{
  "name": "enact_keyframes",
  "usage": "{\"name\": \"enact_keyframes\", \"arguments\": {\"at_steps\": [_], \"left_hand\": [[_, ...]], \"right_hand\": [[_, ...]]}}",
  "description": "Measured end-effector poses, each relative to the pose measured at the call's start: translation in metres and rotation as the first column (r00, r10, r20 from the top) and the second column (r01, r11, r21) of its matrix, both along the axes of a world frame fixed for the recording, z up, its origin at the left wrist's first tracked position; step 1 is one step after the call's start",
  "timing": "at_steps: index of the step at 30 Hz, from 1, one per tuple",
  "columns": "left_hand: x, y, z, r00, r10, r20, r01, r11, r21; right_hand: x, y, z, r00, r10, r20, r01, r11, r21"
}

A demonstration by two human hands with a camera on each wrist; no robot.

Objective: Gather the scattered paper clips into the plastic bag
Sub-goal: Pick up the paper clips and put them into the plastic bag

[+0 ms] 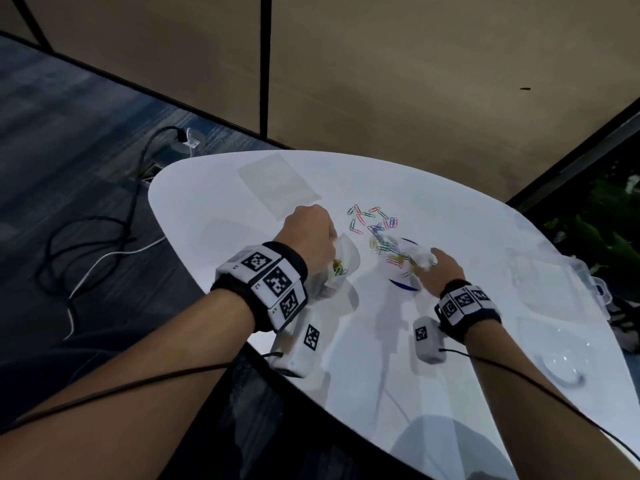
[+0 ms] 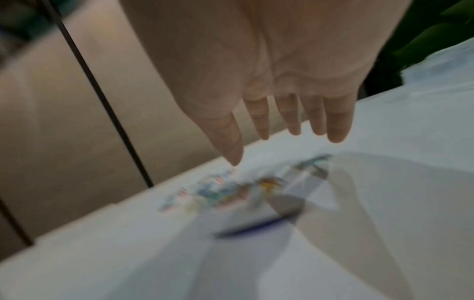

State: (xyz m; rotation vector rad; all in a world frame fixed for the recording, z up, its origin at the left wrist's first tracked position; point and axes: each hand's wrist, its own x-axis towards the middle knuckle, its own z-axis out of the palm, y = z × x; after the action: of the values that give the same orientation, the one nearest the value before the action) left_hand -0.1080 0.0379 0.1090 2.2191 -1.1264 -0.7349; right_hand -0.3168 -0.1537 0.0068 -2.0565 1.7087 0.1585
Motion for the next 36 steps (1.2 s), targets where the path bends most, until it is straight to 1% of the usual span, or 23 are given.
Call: {"name": "enact_keyframes", "arguments": {"at_steps": [2,5,10,12,14,16,17,19,21,22,23,24,25,26,27,28,29,30,31,32,33,34,36], "left_hand": [[0.001,0.002,0.001,1.000,-0.006,0.002,0.006,1.000,0.008],[0.005,0.004,0.001,1.000,-0.011,0.005,0.011,1.000,0.019],[0.005,0.005,-0.002,1.000,-0.020,0.011,0.020,1.000,0.017],[0.004,0.005,-0.003,0.999,-0.021,0.026,0.020,1.000,0.020],[0.005,0.005,-0.004,0.999,-0.014,0.034,0.014,1.000,0.024],[0.006,0.004,-0.004,0.999,-0.017,0.033,0.016,0.999,0.031],[0.006,0.004,-0.003,0.999,-0.022,0.031,0.021,0.999,0.034],[0.006,0.004,-0.003,0.999,-0.030,0.037,0.028,0.999,0.035],[0.005,0.005,-0.002,0.999,-0.029,0.041,0.027,0.999,0.042],[0.005,0.004,-0.001,0.999,-0.028,0.040,0.026,0.999,0.048],[0.004,0.004,-0.001,0.999,-0.029,0.042,0.027,0.998,0.049],[0.004,0.003,0.000,0.998,-0.032,0.045,0.029,0.998,0.052],[0.003,0.003,0.001,0.998,-0.035,0.052,0.032,0.998,0.053],[0.003,0.002,0.002,0.998,-0.037,0.060,0.034,0.998,0.055],[0.003,0.002,0.002,0.997,-0.040,0.063,0.036,0.997,0.061],[0.002,0.002,0.003,0.997,-0.043,0.067,0.039,0.997,0.067],[0.002,0.002,0.002,0.996,-0.046,0.071,0.041,0.997,0.073],[0.002,0.002,0.002,0.996,-0.047,0.075,0.042,0.996,0.078],[0.002,0.001,0.002,0.996,-0.046,0.077,0.039,0.996,0.079],[0.002,0.001,0.001,0.996,-0.040,0.078,0.034,0.996,0.078],[0.002,0.001,0.001,0.996,-0.032,0.081,0.026,0.997,0.072],[0.001,0.000,0.001,0.996,-0.025,0.084,0.019,0.998,0.063],[0.000,-0.001,0.000,0.997,-0.012,0.082,0.008,0.999,0.047]], "right_hand": [[-0.004,-0.003,-0.025,0.999,0.018,-0.045,-0.017,1.000,0.015],[0.017,0.004,-0.037,0.992,0.083,-0.096,-0.086,0.996,-0.036],[0.066,0.016,-0.035,0.958,0.254,-0.132,-0.264,0.963,-0.062],[0.078,0.017,-0.032,0.923,0.331,-0.199,-0.360,0.923,-0.138],[0.083,0.020,-0.026,0.891,0.355,-0.284,-0.421,0.880,-0.220],[0.082,0.019,-0.022,0.866,0.368,-0.339,-0.458,0.856,-0.241],[0.078,0.018,-0.020,0.869,0.366,-0.334,-0.452,0.860,-0.235],[0.070,0.011,-0.016,0.917,0.318,-0.239,-0.370,0.904,-0.216],[0.056,0.002,-0.014,0.982,0.187,-0.039,-0.191,0.959,-0.211],[0.048,-0.001,-0.014,0.993,0.087,0.078,-0.072,0.981,-0.182],[0.041,-0.004,-0.014,0.980,-0.029,0.198,0.054,0.992,-0.119],[0.034,-0.005,-0.012,0.938,-0.144,0.317,0.160,0.987,-0.025],[0.030,-0.004,-0.008,0.869,-0.249,0.427,0.232,0.968,0.093],[0.028,-0.002,-0.002,0.770,-0.337,0.542,0.264,0.941,0.211],[0.029,0.004,0.007,0.643,-0.417,0.642,0.258,0.908,0.331],[0.032,0.011,0.017,0.517,-0.471,0.715,0.206,0.879,0.431],[0.037,0.020,0.030,0.421,-0.504,0.754,0.126,0.856,0.502],[0.042,0.031,0.043,0.357,-0.524,0.773,0.032,0.834,0.551],[0.047,0.042,0.054,0.324,-0.535,0.780,-0.066,0.810,0.583],[0.053,0.052,0.062,0.325,-0.541,0.776,-0.148,0.781,0.607],[0.059,0.061,0.068,0.347,-0.537,0.769,-0.210,0.755,0.622],[0.065,0.069,0.070,0.394,-0.507,0.767,-0.243,0.747,0.619],[0.076,0.081,0.072,0.500,-0.412,0.762,-0.248,0.775,0.582]]}}
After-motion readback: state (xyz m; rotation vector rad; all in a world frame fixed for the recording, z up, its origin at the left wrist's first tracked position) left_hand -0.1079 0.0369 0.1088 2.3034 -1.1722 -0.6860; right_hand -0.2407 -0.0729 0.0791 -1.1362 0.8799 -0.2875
